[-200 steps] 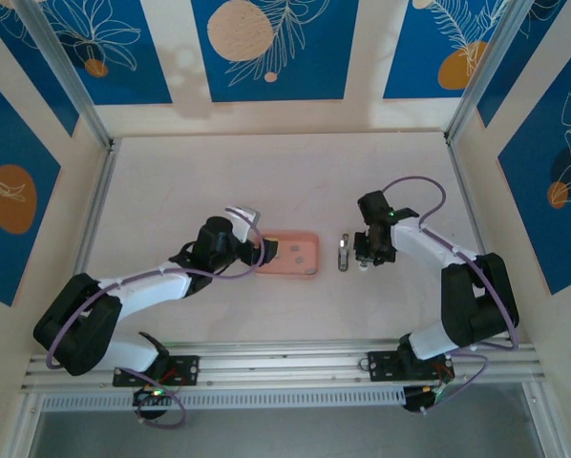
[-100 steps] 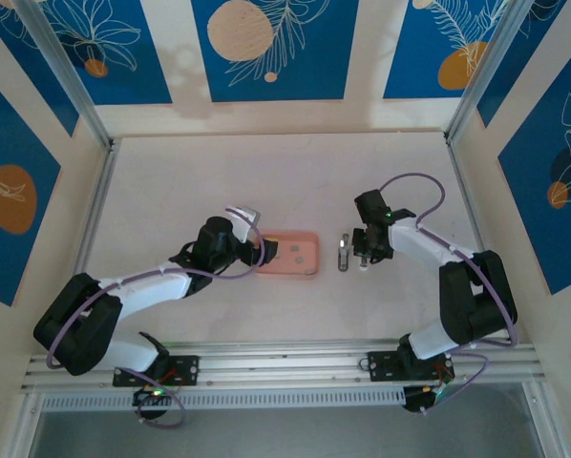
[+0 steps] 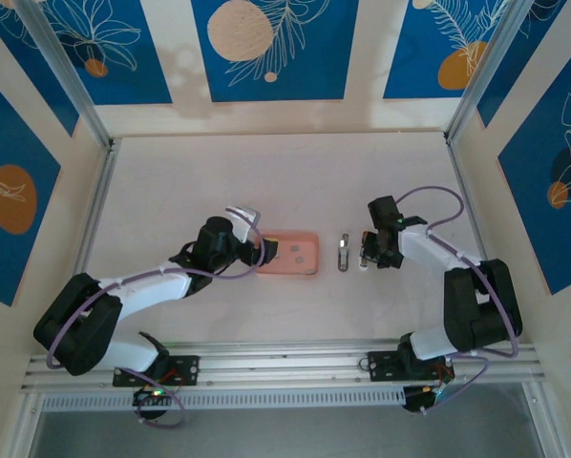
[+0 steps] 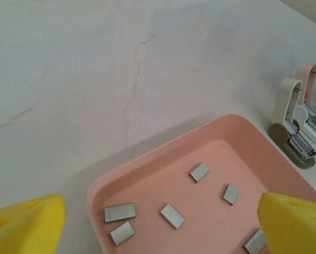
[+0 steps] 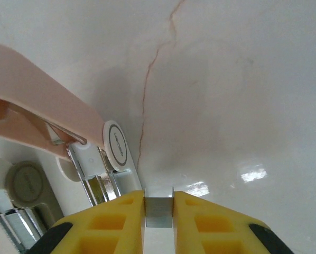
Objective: Load the staples into the stapler
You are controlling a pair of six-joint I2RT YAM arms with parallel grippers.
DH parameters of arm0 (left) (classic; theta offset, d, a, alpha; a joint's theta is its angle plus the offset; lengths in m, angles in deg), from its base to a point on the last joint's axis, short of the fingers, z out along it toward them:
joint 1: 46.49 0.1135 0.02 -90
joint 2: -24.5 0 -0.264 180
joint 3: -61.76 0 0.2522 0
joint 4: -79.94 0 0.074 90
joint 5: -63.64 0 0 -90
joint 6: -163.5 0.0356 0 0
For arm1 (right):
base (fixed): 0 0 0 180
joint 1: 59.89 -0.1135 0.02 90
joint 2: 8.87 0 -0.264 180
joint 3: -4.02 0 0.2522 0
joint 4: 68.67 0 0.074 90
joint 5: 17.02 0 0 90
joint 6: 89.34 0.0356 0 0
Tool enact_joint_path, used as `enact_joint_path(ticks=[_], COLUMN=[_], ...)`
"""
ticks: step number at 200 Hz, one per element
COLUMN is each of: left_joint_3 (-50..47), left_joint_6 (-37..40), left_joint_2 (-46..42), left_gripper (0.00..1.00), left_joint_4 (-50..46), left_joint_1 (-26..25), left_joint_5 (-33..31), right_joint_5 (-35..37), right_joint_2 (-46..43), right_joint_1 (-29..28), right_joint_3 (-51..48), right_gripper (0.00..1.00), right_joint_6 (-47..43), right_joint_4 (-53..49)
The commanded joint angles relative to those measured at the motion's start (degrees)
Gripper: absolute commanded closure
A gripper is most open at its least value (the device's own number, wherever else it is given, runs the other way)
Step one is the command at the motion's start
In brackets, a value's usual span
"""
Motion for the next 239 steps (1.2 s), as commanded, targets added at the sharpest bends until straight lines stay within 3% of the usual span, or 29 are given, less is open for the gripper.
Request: enact_joint_path(ticks=[1,63,124,191,239], left_joint_3=[0.9,0.7,0.5,0.1,-1.6], left_joint_6=[1.1,1.2,1.1,0.8,1.2], left_joint_2=[-0.5,-0.8,-0.3,0.3,1.1], left_gripper=[0.07,0.07,0.07,0.07,0.07], left_joint_4=[0.6,0.4,1.0,2.1,6.5], left_joint_1=[-0.5,-0.5,-0.5,-0.5,-0.6], left_joint_5=[-0.7,-0.9,-0.6,-0.5,-0.8], right_joint_5=[-1.8,-0.9,1.5,2.8,9.3], right_joint_2=[1.6,3.8,-3.0,-3.7,-3.0], right_joint_1=[-1.3,-4.3,-5.2,-6.0,-9.8], right_joint_3=[0.6,2.9,3.1,3.0,2.5], right_gripper=[0.80,0.80,0.80,0.80,0.80], right_joint_6=[1.5,1.5,2.1,2.1,3.4], right_joint_4=[-0.5,-1.4,-3.7,-1.6,0.3])
